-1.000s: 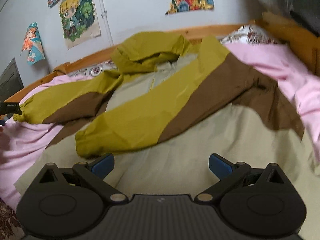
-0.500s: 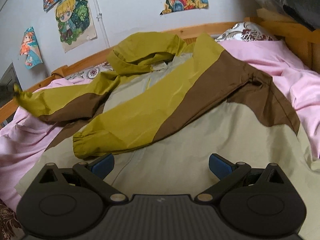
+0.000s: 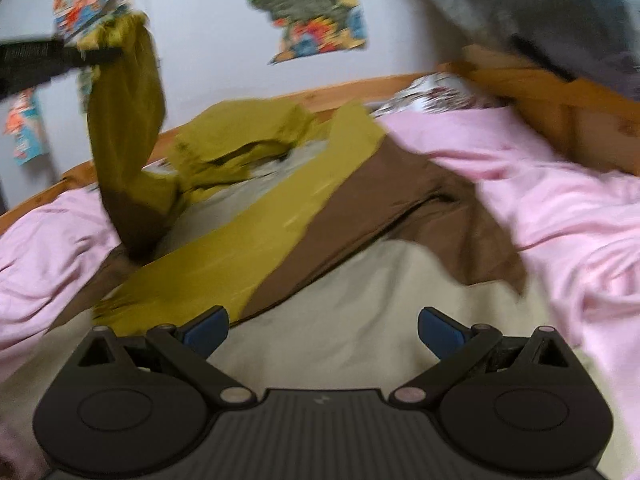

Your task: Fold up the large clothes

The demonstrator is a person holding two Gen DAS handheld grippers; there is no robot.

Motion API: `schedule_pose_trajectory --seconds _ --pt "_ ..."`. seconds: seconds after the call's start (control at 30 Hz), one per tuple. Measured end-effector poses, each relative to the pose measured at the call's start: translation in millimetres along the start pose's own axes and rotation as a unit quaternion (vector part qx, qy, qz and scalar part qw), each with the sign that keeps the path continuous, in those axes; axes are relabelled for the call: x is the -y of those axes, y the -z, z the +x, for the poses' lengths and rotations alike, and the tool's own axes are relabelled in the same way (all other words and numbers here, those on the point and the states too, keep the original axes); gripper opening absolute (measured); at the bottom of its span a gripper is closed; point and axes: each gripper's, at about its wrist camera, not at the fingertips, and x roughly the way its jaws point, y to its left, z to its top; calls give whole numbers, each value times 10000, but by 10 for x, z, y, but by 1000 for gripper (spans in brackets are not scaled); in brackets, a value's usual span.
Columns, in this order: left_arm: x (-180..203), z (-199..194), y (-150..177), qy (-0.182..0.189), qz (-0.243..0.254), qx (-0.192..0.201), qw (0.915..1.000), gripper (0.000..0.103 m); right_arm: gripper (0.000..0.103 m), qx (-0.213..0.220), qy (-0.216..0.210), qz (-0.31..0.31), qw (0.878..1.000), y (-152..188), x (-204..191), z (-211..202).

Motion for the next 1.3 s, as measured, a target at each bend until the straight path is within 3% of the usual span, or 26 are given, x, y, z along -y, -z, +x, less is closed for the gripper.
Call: schedule_pose_trajectory --seconds 0.07,0.2,0.27,0.33,0.43,0.53,0.63,0.8,0.9,1.03,1.1,1.13,1.2,1.23,1.3 --pt "-4 208 177 378 -230 -360 9984 4 103 145 281 44 9995 -26 104 -17" --pt "17 450 426 653 -674 -897 9915 12 103 380 761 191 9962 -74 313 -33" --pt "34 454 521 837 -880 -1055 9870 20 103 469 905 300 9943 -81 399 -33" --pt "27 392 549 912 -915 -1074 9858 43 103 505 986 379 9931 -80 475 -32" --pt "-1 273 575 894 -1030 -1099 9845 55 103 507 1018 393 9927 -55 510 -17" --pt "-122 142 589 565 -1056 -1205 9855 59 103 500 891 298 9943 -12 449 -11" --pt "-308 123 689 -164 -1070 -1379 9845 63 103 485 711 46 9963 33 344 8" --pt "-741 214 1030 -1283 -1383 -1826 9649 66 103 526 527 -601 9954 100 94 71" --pt "-888 138 1185 -1175 -1696 -1962 9586 66 103 526 479 -1053 9919 156 -60 126" --pt "-792 -98 1247 -587 -1437 -1807 9712 71 103 504 320 -1347 9891 184 -166 161" --pt "-720 -115 1300 -453 -1217 -1988 9714 64 102 416 136 -1348 9899 159 -188 201" --pt "-693 -92 1330 -483 -1120 -2097 9701 49 102 362 8 -1308 9908 131 -192 233" --pt "-681 -18 1408 -657 -1013 -2304 9656 32 98 152 -180 -1205 9924 59 -204 326" --pt "-690 4 1443 -725 -1004 -2348 9641 18 96 4 -256 -1112 9935 15 -214 390" --pt "-728 70 1497 -932 -937 -2434 9609 2 83 -174 -361 -881 9953 -57 -238 496"
